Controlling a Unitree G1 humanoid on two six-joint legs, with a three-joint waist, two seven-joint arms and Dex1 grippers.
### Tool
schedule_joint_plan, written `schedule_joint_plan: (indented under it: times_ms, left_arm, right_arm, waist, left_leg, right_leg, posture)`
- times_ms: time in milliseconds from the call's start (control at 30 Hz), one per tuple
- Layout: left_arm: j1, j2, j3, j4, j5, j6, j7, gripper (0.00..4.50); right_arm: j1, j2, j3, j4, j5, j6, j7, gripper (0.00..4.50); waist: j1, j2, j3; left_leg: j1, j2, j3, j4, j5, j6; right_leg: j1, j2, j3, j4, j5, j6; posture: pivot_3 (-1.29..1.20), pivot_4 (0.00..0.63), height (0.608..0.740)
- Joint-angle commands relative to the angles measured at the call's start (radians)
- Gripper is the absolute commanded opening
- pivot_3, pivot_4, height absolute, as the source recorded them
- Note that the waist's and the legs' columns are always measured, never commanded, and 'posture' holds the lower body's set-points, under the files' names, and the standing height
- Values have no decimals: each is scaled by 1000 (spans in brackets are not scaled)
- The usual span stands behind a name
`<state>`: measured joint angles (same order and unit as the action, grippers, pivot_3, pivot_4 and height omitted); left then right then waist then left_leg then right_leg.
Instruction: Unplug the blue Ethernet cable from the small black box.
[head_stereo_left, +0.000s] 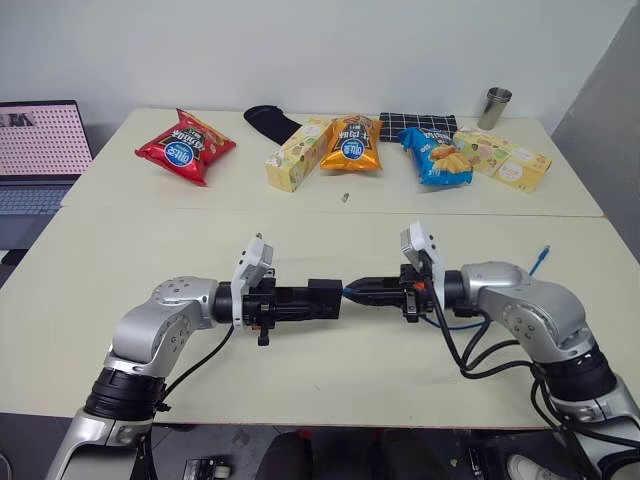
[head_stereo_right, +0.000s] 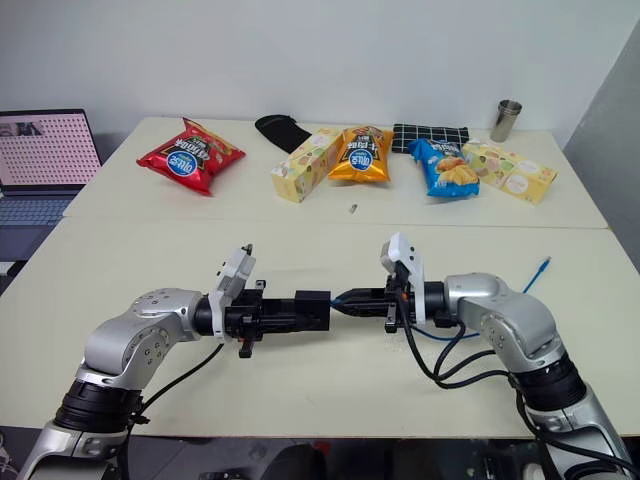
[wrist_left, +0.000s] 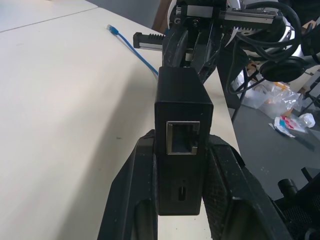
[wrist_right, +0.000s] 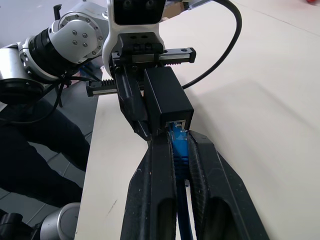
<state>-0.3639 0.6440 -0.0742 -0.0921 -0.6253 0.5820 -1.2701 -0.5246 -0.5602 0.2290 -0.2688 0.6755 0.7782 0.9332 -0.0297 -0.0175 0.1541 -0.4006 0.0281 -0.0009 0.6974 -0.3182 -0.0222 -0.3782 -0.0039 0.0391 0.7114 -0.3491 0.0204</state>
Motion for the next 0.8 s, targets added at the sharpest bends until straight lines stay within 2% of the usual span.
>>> schedule_joint_plan:
  times_ms: [33, 233, 333, 533, 633, 800]
  left_arm:
    - [0, 4, -4, -58, -16, -9, -30, 800]
    - [12, 9, -1, -39, 11, -43, -25, 800]
    - [28, 26, 9, 30, 66, -105, -19, 800]
    - [55, 35, 52, 40, 62, -119, 5, 799]
    - [47, 22, 84, 50, 69, -121, 65, 799]
    - [38, 3, 86, 40, 77, -108, 114, 799]
  right_arm:
    - [-34, 4, 5, -1, -31, -18, 22, 55]
    - [-54, -10, -17, 44, -32, 2, 60, 55]
    - [-31, -53, -47, 75, -47, -15, 87, 55]
    - [19, -90, -83, 117, -98, -60, 66, 44]
    - [6, -32, -81, 250, -290, -224, -138, 44]
    - [-42, 23, -72, 442, -532, -420, -381, 44]
  waist:
    - [-1, 0, 0]
    - [0, 0, 0]
    - [0, 0, 0]
    - [0, 0, 0]
    - [-1, -1, 0]
    - [0, 0, 0]
  left_leg:
    - [0, 0, 0, 0, 0, 0]
    - [0, 0, 0, 0, 0, 0]
    - [0, 0, 0, 0, 0, 0]
    - [0, 0, 0, 0, 0, 0]
    - [0, 0, 0, 0, 0, 0]
    - [-1, 0, 2, 0, 0, 0]
  right_leg:
    - [0, 0, 0, 0, 0, 0]
    - [0, 0, 0, 0, 0, 0]
    - [0, 0, 0, 0, 0, 0]
    - [-1, 0, 0, 0, 0, 0]
    - [-1, 0, 0, 0, 0, 0]
    - [-2, 0, 1, 1, 0, 0]
  posture:
    - [0, 150, 740]
    - [0, 150, 740]
    - [0, 150, 740]
    - [0, 150, 740]
    - [0, 150, 740]
    - [0, 150, 740]
